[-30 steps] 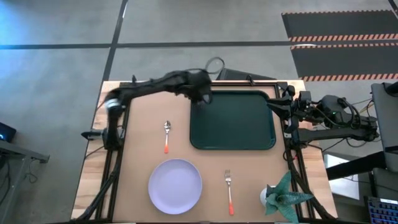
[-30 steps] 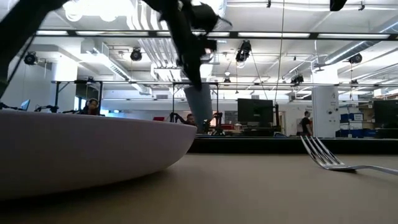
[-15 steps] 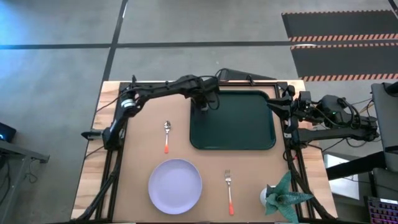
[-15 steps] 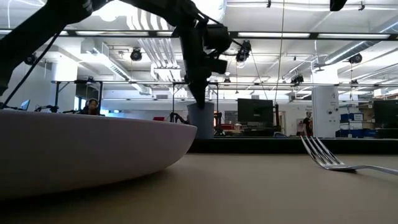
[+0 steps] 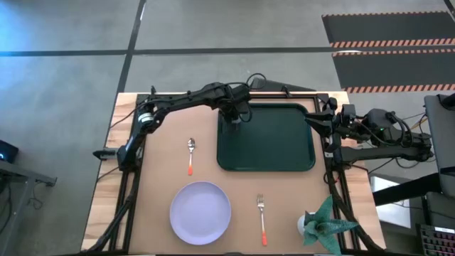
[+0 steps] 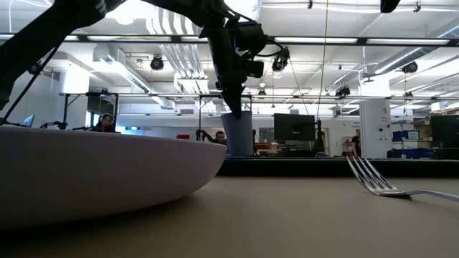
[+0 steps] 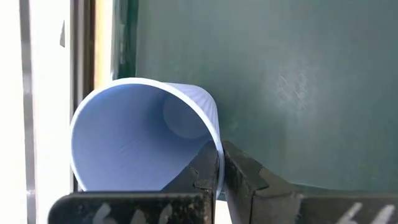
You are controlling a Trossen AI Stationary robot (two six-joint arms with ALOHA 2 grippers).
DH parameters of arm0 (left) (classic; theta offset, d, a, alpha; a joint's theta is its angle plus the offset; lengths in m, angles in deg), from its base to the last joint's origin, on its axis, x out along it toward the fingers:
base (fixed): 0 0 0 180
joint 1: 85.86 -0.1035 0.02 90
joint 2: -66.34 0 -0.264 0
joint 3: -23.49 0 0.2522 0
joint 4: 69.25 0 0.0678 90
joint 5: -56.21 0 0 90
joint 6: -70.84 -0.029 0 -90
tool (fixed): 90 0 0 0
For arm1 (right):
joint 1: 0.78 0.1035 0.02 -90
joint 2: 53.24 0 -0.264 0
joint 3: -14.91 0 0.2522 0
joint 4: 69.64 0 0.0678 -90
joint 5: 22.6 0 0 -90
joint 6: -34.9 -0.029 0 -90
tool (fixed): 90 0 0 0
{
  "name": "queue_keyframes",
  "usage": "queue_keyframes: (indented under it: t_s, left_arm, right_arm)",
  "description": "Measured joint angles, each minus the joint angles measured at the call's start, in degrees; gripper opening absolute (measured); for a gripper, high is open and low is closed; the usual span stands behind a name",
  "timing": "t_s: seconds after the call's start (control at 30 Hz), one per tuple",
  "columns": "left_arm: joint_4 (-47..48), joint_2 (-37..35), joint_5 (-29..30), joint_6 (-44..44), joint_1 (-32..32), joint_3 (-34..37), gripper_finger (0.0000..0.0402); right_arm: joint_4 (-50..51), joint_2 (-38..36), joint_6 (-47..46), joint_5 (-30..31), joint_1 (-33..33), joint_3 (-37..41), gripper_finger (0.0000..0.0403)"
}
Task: Pick and place plate/cup/fork/spoon on tray
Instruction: Put the blue cup on the black tray
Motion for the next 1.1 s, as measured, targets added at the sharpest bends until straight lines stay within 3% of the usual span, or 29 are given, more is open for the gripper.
queue_keyframes:
  t_s: [1.1]
  left_arm:
    - [-3.12,0.22,-0.54,0.49,0.26,3.52,0.0000]
  right_arm:
    - [-0.07,0.00,-0.11,-0.07,0.01,0.00,0.0079]
